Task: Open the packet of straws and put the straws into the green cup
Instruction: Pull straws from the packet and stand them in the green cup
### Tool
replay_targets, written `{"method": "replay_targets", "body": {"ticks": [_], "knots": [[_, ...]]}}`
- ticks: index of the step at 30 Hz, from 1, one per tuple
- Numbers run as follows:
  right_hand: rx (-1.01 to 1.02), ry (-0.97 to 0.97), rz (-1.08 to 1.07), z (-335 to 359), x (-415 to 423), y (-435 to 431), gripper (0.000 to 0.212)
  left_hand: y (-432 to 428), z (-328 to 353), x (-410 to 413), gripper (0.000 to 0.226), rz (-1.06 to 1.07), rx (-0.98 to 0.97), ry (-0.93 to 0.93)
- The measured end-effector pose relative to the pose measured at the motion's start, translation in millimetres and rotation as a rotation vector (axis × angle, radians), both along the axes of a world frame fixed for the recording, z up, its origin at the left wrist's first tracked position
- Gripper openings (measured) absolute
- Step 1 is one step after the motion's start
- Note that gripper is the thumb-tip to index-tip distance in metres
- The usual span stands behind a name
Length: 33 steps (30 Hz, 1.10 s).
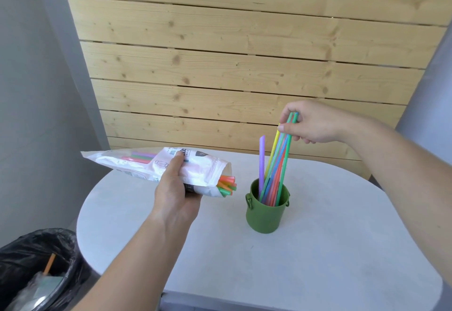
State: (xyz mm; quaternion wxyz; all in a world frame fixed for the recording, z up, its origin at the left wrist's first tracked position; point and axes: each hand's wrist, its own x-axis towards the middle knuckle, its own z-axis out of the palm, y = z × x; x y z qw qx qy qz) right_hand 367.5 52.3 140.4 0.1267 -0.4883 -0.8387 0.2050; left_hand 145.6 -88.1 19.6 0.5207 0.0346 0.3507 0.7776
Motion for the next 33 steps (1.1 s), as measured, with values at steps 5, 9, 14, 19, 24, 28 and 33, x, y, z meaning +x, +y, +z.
{"method": "replay_targets", "body": {"ticks": [5,9,14,19,24,28,33], "knots": [[0.153,-0.041,-0.037,1,5,-3,0.057,-1,1,-1,0.013,-0.003,-0.002,0.002],[0.372,-0.025,-0.162,5,8,-17,0.063,-2,2,-2,0.016,0.006,0.011,-0.018],[0.418,0.350,-0.110,-12,-8,-76,0.024,-4,8,-2,0.010,0.014,0.016,-0.021],[-0.068,0.493,0.101,-64,-48,-124,0.023,-5,10,1,0.016,-0.004,0.012,0.002],[-0.142,0.614,0.094,-80,-62,-124,0.009,-7,10,-1,0.019,0.002,0.001,0.020],[-0.202,0.639,0.088,-82,-61,-124,0.008,-6,9,-3,0.025,0.010,0.001,0.021],[-0.159,0.685,0.069,-80,-55,-120,0.006,-3,8,-2,0.035,0.035,-0.010,-0.017]]}}
